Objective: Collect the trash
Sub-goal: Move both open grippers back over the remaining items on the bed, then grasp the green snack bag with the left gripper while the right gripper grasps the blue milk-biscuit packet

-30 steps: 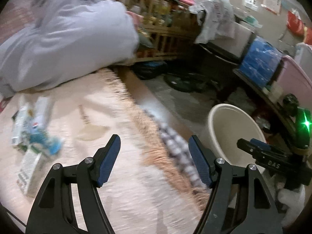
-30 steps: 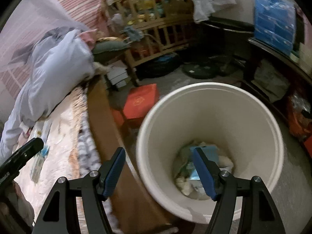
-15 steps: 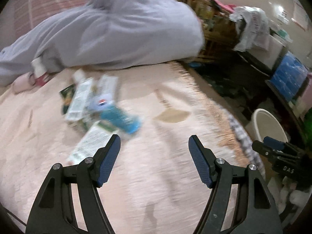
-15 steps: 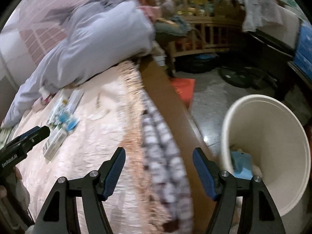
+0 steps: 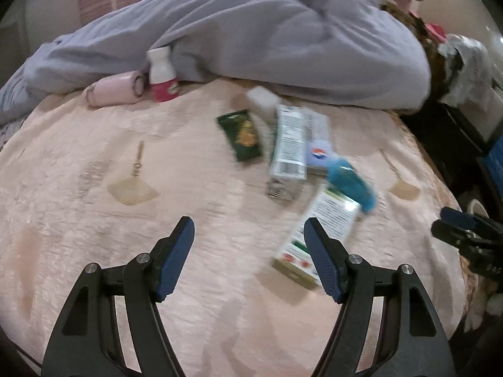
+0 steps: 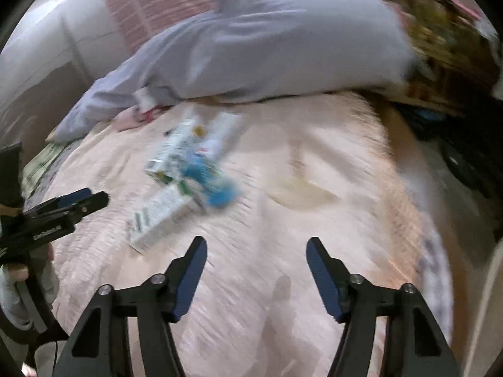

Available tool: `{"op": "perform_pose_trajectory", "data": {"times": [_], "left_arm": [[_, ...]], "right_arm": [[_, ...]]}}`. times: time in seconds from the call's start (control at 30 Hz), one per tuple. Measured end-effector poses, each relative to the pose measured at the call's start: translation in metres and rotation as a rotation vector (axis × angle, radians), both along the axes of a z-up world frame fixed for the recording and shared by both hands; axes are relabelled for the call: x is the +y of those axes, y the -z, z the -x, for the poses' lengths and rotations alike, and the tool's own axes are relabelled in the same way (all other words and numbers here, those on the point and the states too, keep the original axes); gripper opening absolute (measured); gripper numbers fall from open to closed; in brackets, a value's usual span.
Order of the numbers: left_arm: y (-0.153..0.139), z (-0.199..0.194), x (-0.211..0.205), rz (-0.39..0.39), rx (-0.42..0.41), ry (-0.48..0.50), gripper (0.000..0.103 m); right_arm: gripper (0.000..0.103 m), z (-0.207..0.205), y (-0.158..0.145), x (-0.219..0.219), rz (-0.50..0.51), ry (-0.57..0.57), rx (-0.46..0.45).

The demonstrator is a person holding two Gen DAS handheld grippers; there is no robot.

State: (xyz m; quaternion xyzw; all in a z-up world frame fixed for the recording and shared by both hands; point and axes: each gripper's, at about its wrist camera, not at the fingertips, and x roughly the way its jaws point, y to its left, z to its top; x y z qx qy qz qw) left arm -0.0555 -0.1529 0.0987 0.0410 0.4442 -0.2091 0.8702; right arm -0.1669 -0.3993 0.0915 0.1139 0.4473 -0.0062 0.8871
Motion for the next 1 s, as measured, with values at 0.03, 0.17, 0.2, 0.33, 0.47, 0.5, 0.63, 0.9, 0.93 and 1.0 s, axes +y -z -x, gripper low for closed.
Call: {"op": "perform_pose_trajectory", "data": {"times": [0.03,0.17,0.2,0.33,0.47,0.5,0.63,0.9,0.93,1.0], "left_arm": [[0.002,-0.009,0.004,0.01,0.014,-0.013,0.071],[0.01,-0.045,0.01,0.063,0.068,-0.043,0.071],[0.013,-0.058,0.008,0.071,0.085,-0.052,0.071],[0.025,-0.101,-0.001,0.115,0.127,-0.068,0.071],[0.04,-0.138,-0.017,0.158,0.165,-0.064,0.071],[0.045,-0.147,-0.024,0.163,0.175,-0.057,0.071],[0.063,-0.167,-0.04,0.138,0.208,-0.048,0.056],[0.054,-0.138,-0.026,0.146,0.182,-0.006,0.019],[0.05,-0.131,-0.022,0.15,0.178,-0.004,0.019],[0.041,-0.111,-0.012,0.154,0.167,-0.003,0.019]], "right_arm": [[0.06,-0.013,0.003,0.006,0.0,-0.025,0.002],[0.054,-0.065,0.021,0.02,-0.001,-0.089,0.028],[0.054,-0.074,0.025,0.021,0.002,-0.1,0.033],[0.053,-0.105,0.041,0.024,-0.022,-0.141,0.06],[0.043,-0.123,0.052,0.029,-0.002,-0.181,0.072],[0.039,-0.124,0.053,0.031,-0.004,-0.19,0.071],[0.028,-0.131,0.06,0.042,0.026,-0.216,0.051],[0.027,-0.105,0.036,0.05,0.062,-0.204,-0.018],[0.027,-0.098,0.031,0.051,0.061,-0.202,-0.024],[0.027,-0.087,0.026,0.053,0.064,-0.201,-0.027]]}}
